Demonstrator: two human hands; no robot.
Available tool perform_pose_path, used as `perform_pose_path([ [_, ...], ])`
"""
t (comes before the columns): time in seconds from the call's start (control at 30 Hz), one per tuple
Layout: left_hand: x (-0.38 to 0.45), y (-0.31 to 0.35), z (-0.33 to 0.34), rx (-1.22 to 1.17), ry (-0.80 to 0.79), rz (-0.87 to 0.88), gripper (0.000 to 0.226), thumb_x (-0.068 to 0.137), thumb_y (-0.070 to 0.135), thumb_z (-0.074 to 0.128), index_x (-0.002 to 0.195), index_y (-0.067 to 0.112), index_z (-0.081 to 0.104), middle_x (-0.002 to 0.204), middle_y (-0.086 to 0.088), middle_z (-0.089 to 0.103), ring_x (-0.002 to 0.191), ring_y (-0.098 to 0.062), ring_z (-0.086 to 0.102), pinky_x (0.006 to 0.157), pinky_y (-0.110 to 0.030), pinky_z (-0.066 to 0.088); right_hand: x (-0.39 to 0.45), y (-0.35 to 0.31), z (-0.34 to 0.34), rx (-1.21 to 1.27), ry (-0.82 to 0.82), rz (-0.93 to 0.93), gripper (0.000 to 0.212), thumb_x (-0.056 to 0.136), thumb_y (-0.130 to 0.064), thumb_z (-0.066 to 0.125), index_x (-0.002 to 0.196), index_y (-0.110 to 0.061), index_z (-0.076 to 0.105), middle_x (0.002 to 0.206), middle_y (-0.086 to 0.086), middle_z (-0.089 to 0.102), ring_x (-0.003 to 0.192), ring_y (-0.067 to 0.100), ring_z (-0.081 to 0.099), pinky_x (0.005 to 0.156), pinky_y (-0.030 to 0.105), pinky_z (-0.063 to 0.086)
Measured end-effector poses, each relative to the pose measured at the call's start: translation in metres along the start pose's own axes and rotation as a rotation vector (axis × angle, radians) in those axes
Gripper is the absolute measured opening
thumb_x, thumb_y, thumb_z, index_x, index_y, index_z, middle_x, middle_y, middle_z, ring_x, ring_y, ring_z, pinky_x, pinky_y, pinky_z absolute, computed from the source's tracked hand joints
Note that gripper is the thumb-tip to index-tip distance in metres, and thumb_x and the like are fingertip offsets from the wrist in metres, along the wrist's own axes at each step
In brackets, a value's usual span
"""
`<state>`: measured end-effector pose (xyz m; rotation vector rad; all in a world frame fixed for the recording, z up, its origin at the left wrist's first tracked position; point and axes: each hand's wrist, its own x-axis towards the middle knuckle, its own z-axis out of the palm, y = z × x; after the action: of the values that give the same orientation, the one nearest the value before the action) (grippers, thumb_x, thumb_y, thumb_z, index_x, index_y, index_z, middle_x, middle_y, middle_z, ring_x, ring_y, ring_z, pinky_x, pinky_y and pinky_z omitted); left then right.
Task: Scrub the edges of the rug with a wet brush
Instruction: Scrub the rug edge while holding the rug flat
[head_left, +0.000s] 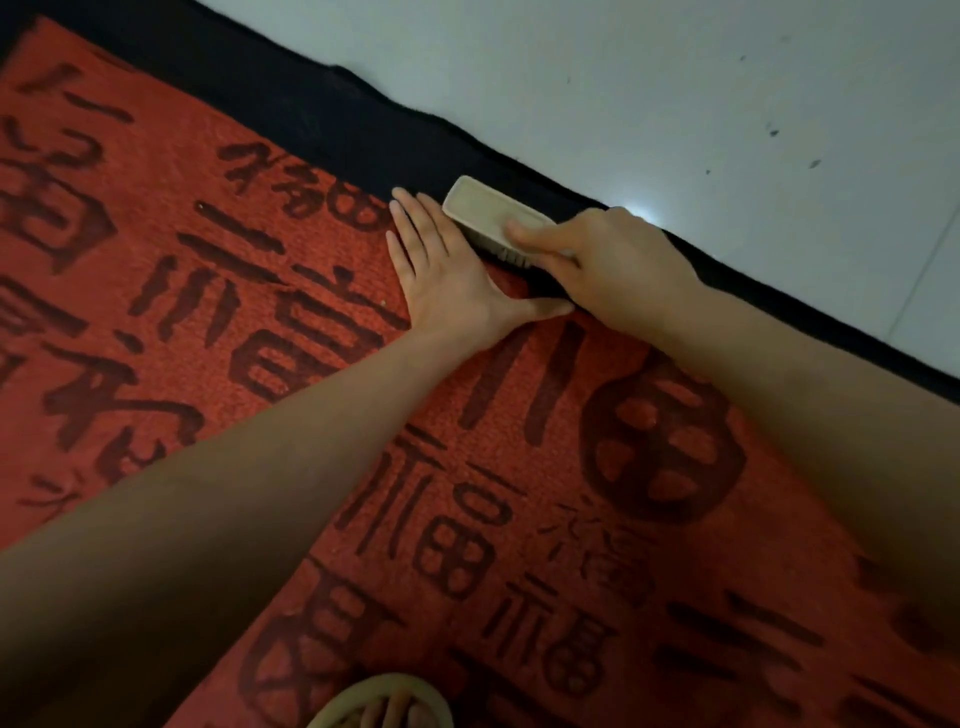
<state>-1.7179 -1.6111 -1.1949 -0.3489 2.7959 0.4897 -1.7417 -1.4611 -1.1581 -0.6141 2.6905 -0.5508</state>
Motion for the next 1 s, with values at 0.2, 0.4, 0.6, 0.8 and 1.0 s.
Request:
perform_pose_path([
  [0.2, -0.008, -0.005, 0.000, -0.002, -0.019, 0.019, 0.167, 0.040, 0.092, 0.063, 0.150, -0.005, -0.017, 0.156, -0.025, -0.025, 0.146, -0.032, -0.025, 0.116, -0.038, -0.018, -0.067, 0.029, -0.011, 0.030, -0.026, 0.053, 0.035, 0.096, -0.049, 0.043, 0.130, -0.058, 0.042, 0.092, 0.011, 0.069, 0.087, 0.032, 0.065, 0.066, 0.037, 0.045],
  [0.4, -0.004, -0.001, -0.007, 0.002, -0.063, -0.031, 0.168, 0.040, 0.090, 0.067, 0.149, -0.004, -0.019, 0.157, -0.022, -0.027, 0.146, -0.030, -0.026, 0.117, -0.039, -0.017, -0.008, -0.009, 0.001, -0.158, -0.014, -0.026, 0.039, 0.103, -0.036, 0.037, 0.140, -0.047, 0.042, 0.114, 0.014, 0.063, 0.100, 0.038, 0.059, 0.075, 0.044, 0.047],
  [0.6, -0.002, 0.001, -0.005, 0.002, -0.078, -0.025, 0.169, 0.039, 0.090, 0.066, 0.149, -0.004, -0.021, 0.156, -0.023, -0.027, 0.145, -0.032, -0.027, 0.116, -0.040, -0.018, -0.081, 0.024, -0.020, -0.146, -0.069, 0.120, 0.039, 0.098, -0.046, 0.037, 0.136, -0.059, 0.034, 0.103, 0.012, 0.069, 0.091, 0.036, 0.063, 0.071, 0.042, 0.049],
  [0.8, 0.006, 0.004, -0.014, -0.037, -0.116, -0.116, 0.167, 0.042, 0.084, 0.072, 0.149, -0.002, -0.021, 0.157, -0.020, -0.029, 0.146, -0.028, -0.027, 0.119, -0.041, -0.014, 0.006, -0.007, 0.003, -0.278, 0.018, -0.014, 0.046, 0.100, -0.029, 0.042, 0.142, -0.046, 0.036, 0.106, 0.013, 0.063, 0.094, 0.037, 0.059, 0.068, 0.040, 0.041],
  [1.0, 0.033, 0.034, -0.021, -0.087, -0.170, -0.214, 0.162, 0.045, 0.077, 0.079, 0.150, 0.012, -0.025, 0.153, -0.018, -0.037, 0.138, -0.046, -0.033, 0.111, -0.063, -0.017, -0.024, 0.013, -0.005, -0.263, 0.064, 0.110, 0.047, 0.099, -0.024, 0.048, 0.142, -0.041, 0.040, 0.084, 0.017, 0.063, 0.074, 0.038, 0.060, 0.060, 0.038, 0.042],
])
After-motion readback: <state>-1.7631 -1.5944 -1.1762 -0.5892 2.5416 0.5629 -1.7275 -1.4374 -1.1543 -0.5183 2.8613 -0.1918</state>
